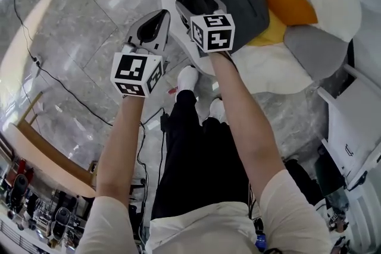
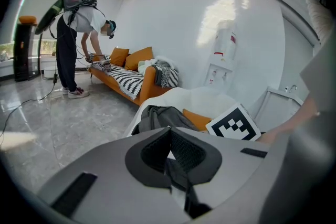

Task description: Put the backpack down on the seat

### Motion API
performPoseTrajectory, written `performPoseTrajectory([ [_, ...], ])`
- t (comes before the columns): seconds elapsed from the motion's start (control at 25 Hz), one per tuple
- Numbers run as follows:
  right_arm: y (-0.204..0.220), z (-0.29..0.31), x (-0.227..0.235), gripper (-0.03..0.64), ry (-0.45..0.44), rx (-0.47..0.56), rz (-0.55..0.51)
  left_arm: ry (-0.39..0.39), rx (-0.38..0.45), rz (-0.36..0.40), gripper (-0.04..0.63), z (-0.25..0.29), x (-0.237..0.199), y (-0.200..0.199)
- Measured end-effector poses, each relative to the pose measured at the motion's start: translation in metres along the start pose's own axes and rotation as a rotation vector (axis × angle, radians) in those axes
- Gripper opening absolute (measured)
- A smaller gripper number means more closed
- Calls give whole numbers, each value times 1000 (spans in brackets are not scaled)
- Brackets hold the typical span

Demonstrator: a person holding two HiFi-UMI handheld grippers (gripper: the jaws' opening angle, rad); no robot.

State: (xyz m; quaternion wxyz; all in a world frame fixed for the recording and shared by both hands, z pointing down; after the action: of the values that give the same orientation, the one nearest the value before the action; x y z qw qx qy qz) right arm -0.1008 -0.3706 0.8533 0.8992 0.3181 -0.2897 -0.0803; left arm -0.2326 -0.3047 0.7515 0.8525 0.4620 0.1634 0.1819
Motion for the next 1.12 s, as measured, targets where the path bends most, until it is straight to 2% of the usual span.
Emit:
performPoseTrajectory([
  [0.12, -9, -21, -8, 347, -15, -4, -7, 4, -3, 9, 17, -11, 6, -15],
  [0.16, -13, -29, -11, 325, -20, 1, -6, 6, -4, 14, 17, -15, 8, -20],
  [0.44, -40, -96, -29, 68, -64, 31, 41, 11, 10, 10, 17, -48, 29, -68],
  [0.48, -45, -106, -31, 53, -71, 36, 52, 13, 13, 13, 17, -52, 33, -76],
  [0.72, -65, -170, -43, 34, -71, 35, 49, 21, 15, 21, 17, -83, 62, -116],
  [1.12, -90, -283, -56, 28, -91, 98, 108, 54, 37, -3, 17, -132, 114, -174],
])
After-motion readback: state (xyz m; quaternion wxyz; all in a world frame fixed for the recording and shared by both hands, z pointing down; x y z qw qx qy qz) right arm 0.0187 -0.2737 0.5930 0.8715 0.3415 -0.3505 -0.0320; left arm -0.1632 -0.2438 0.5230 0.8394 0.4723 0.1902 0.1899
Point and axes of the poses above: the fingertips, and each gripper's own axes: z forward along the fingers, x to its right, y out of its underside, the point moved 8 cm from there along -z, backward along the fingers, and after that the axes turned 10 degrees about z, right-handed, at the moved point
